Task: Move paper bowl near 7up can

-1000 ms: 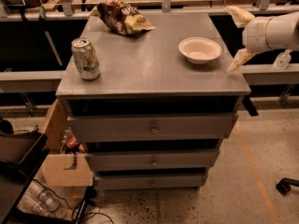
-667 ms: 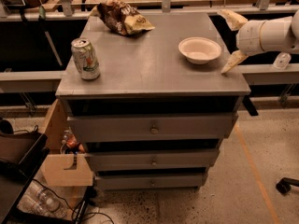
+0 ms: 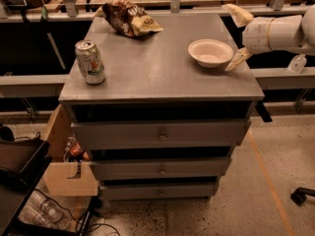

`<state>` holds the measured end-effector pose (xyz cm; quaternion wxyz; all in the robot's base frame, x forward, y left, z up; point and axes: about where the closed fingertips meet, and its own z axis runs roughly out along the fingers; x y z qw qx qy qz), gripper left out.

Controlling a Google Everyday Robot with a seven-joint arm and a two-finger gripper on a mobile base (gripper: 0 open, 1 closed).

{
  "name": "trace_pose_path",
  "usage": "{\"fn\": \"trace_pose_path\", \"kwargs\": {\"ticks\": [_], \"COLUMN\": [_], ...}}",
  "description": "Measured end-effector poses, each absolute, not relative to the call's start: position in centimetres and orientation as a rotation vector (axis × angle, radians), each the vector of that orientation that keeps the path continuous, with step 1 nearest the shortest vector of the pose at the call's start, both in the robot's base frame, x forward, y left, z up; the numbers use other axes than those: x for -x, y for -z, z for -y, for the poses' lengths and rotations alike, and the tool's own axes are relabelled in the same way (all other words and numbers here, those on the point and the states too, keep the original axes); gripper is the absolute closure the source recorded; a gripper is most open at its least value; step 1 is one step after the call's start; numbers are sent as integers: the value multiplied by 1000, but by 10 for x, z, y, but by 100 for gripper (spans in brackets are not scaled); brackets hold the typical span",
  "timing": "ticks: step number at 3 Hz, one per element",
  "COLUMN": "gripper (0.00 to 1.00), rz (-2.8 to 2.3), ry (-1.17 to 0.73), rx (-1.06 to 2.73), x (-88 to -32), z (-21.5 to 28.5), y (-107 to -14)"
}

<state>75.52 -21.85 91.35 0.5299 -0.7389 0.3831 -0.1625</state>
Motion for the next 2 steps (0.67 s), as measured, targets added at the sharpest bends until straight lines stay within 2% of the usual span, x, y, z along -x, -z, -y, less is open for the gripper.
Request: {"fn": "trace_pose_path", "kwargs": {"ticks": [1, 2], "gripper": [0, 17], "rz": [-898, -940], "ry": [376, 408], "rx": [1776, 1835], "x": [-761, -765], "z": [212, 211], "y": [-907, -891]}}
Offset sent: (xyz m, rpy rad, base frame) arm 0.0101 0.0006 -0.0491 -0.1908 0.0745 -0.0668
